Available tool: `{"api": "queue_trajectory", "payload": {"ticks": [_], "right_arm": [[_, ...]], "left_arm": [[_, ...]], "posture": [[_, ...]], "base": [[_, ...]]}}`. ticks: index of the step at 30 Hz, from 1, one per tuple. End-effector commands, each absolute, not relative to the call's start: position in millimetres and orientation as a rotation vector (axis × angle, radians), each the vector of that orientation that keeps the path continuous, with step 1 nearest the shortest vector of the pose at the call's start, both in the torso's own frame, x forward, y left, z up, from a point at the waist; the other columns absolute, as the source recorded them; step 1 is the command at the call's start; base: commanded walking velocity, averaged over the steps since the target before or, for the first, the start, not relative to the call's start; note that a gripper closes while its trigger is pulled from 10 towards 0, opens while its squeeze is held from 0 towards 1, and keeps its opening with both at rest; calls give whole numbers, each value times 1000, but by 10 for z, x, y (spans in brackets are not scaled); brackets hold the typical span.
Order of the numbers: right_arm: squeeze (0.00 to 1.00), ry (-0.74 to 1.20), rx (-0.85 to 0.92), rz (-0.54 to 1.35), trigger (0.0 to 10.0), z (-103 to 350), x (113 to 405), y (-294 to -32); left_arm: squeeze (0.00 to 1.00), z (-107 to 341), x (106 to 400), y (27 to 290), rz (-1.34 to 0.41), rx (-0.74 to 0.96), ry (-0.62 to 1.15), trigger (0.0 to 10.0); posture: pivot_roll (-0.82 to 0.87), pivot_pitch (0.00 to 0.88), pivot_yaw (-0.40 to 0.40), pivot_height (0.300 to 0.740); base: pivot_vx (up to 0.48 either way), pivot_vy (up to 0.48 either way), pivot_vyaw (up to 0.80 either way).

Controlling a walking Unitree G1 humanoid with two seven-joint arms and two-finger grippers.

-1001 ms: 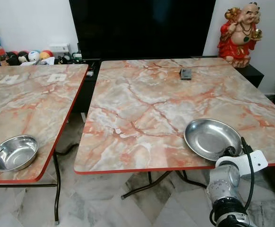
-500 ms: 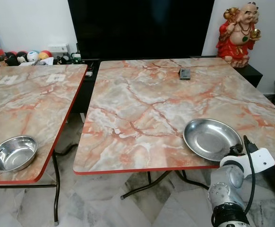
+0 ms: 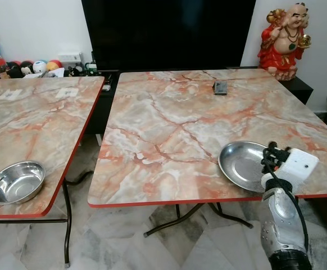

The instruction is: Setting the table

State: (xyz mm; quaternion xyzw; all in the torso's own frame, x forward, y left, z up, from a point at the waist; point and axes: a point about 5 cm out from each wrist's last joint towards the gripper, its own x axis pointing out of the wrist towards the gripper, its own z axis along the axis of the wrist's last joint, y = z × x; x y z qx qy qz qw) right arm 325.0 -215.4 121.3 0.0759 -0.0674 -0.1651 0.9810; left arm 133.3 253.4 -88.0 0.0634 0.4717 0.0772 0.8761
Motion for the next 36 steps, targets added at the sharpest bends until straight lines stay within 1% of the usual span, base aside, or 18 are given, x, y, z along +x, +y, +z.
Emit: {"api": "queue_trajectory", "payload": {"ticks": [1, 6, 9, 10, 16, 21, 28, 30, 36], "right_arm": [[0, -126, 132, -273, 10000, 1230, 3232, -2137], [0, -105, 104, -196, 10000, 1182, 3175, -2072], [0, -98, 108, -110, 10000, 1165, 3182, -1920], [0, -98, 108, -110, 10000, 1165, 3182, -1920], [0, -107, 110, -45, 10000, 1196, 3214, -1735], [0, -101, 116, -43, 10000, 1199, 3205, -1758], [0, -114, 121, -81, 10000, 1216, 3198, -1831], [0, -120, 125, -92, 10000, 1229, 3200, -1847], [0, -111, 120, -88, 10000, 1216, 3180, -1867]], "left_arm": [[0, -884, 1280, 2588, 187, 130, 1000, 10000], [0, -870, 1313, 2594, 189, 127, 987, 10000], [0, -830, 1427, 2596, 177, 134, 965, 10000], [0, -830, 1427, 2596, 177, 134, 965, 10000], [0, -754, 1609, 2610, 169, 142, 925, 10000], [0, -726, 1651, 2641, 165, 148, 916, 10000], [0, -750, 1491, 2763, 168, 164, 959, 10000], [0, -739, 1439, 2840, 172, 176, 969, 10000], [0, -739, 1429, 2843, 166, 176, 966, 10000]], "posture": [[-34, 0, 5, 740], [-34, 0, 7, 740], [-37, 0, 19, 740], [-37, 0, 19, 740], [-36, 0, 32, 740], [-26, 0, 39, 740], [-40, 0, 65, 740], [-51, 0, 72, 740], [-49, 0, 46, 740]], "base": [[0, 0, 0], [0, 0, 0], [0, 0, 0], [0, 0, 0], [0, 0, 0], [0, 0, 0], [0, 0, 0], [0, 0, 0], [0, 0, 0]]}}
